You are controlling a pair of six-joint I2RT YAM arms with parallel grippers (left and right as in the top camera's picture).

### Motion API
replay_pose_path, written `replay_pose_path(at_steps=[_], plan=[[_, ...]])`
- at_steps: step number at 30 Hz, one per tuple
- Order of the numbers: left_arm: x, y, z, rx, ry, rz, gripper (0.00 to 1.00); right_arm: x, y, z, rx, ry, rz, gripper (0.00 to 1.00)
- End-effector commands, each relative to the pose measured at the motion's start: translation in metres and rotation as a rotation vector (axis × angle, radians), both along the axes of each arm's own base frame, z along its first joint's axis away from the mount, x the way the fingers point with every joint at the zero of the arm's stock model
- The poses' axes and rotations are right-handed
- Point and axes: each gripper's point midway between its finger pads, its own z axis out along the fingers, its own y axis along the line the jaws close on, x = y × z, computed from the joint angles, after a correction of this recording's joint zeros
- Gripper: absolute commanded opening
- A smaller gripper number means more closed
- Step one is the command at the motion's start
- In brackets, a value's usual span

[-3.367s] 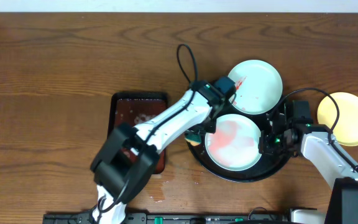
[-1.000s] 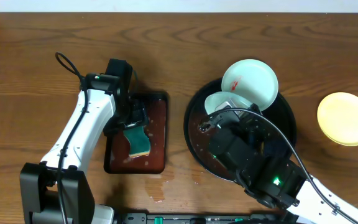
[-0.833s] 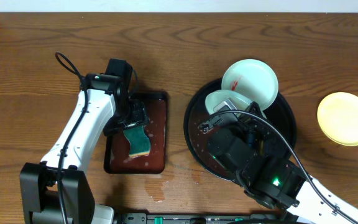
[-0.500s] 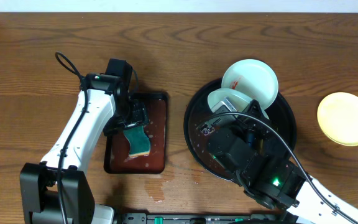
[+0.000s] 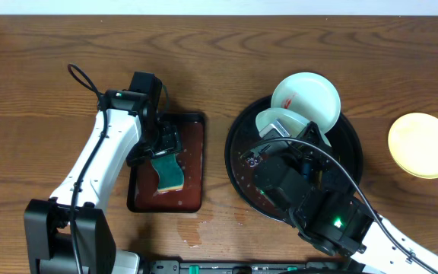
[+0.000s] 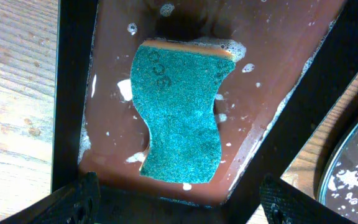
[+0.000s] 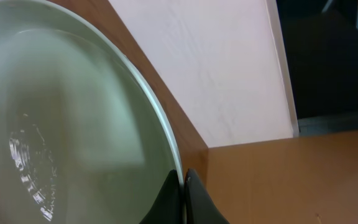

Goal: Clean dirty plates on tray and stack at the side
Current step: 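Lift the pale green plate with the right gripper off the black tray, then move the plate right and stack it on the yellow plate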

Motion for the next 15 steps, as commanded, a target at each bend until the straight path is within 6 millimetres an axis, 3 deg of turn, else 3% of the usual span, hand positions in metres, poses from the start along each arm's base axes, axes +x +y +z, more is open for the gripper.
replay_pose_path(at_steps=[1, 4, 7, 11, 15], plan=[[0.003, 0.0, 0.006, -0.004, -0.019, -0.003, 0.83, -0.003, -0.004, 0.02, 0.011, -0.068, -0.038, 0.01], [0.003, 0.0, 0.006, -0.004, -0.019, -0.003, 0.83, -0.003, -0.007, 0.021, 0.011, -0.079, -0.055, 0.01], [0.003, 0.0, 0.006, -0.004, -0.019, -0.003, 0.83, -0.004, -0.028, 0.035, -0.036, -0.151, -0.164, 0.01], [0.003, 0.0, 0.006, -0.005, -0.019, -0.003, 0.83, -0.001, -0.005, 0.021, -0.013, -0.067, -0.04, 0.01], [0.003, 0.0, 0.006, -0.004, -0.019, -0.003, 0.83, 0.001, -0.003, 0.018, 0.085, -0.076, -0.052, 0.01]])
